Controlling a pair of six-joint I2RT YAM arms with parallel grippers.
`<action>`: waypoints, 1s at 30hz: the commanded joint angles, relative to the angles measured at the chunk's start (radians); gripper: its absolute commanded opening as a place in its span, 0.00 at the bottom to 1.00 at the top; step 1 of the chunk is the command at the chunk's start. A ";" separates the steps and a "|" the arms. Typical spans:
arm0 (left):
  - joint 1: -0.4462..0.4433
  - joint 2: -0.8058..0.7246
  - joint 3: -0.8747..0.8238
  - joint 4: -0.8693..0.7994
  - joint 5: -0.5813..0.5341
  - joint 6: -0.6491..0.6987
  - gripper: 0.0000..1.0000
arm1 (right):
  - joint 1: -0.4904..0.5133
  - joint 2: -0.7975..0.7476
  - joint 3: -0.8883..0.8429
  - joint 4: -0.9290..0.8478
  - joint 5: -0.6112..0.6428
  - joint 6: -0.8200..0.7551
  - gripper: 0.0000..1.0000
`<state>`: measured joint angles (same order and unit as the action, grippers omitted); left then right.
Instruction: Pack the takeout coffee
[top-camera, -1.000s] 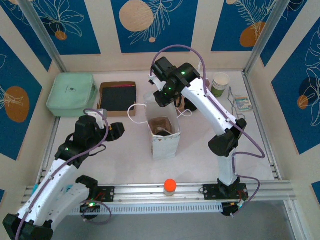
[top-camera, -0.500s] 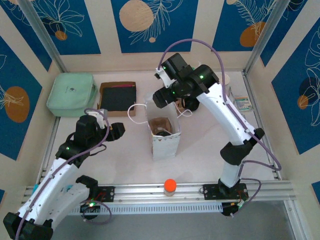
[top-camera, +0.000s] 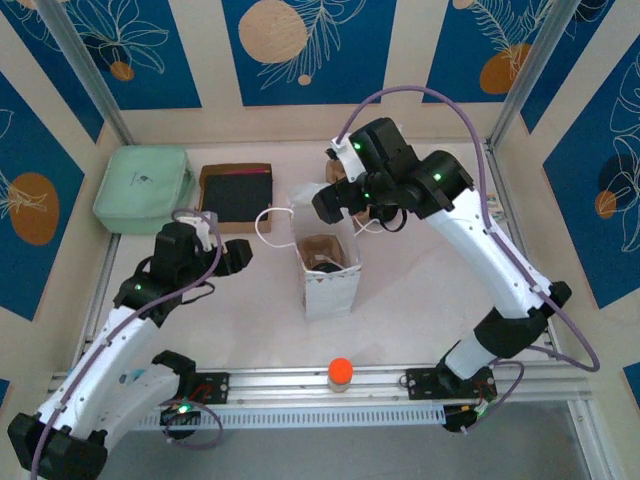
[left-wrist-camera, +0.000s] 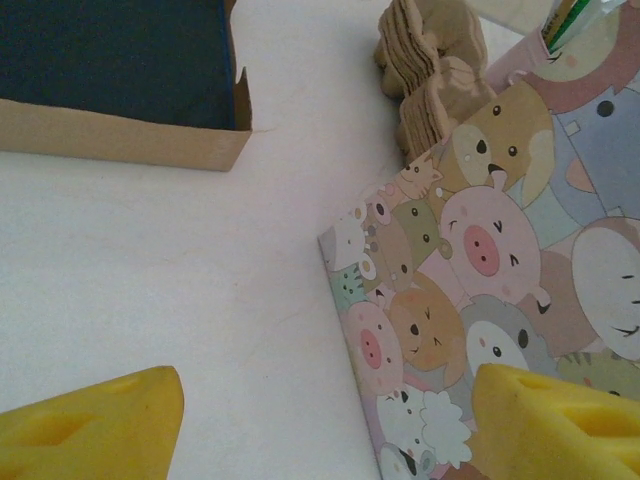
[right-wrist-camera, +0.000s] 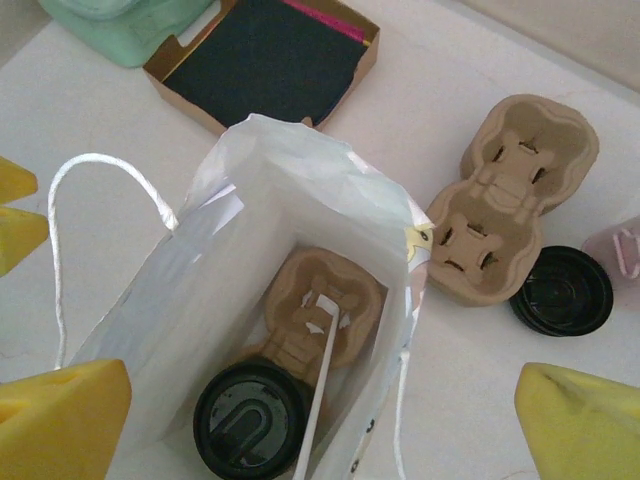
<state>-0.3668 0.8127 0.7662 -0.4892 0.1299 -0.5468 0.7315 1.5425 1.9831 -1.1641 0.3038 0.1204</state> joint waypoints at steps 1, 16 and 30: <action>0.011 0.027 0.044 -0.003 0.005 0.023 0.78 | -0.033 -0.065 -0.041 0.072 -0.016 0.030 0.99; 0.014 0.254 0.125 0.036 -0.014 0.029 0.72 | -0.242 -0.253 -0.301 0.184 -0.173 0.128 0.99; 0.030 0.540 0.311 0.047 -0.051 0.110 0.65 | -0.354 -0.402 -0.513 0.200 -0.252 0.148 1.00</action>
<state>-0.3569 1.3094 1.0203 -0.4503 0.1028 -0.4828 0.3828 1.1622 1.4948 -0.9695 0.0792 0.2596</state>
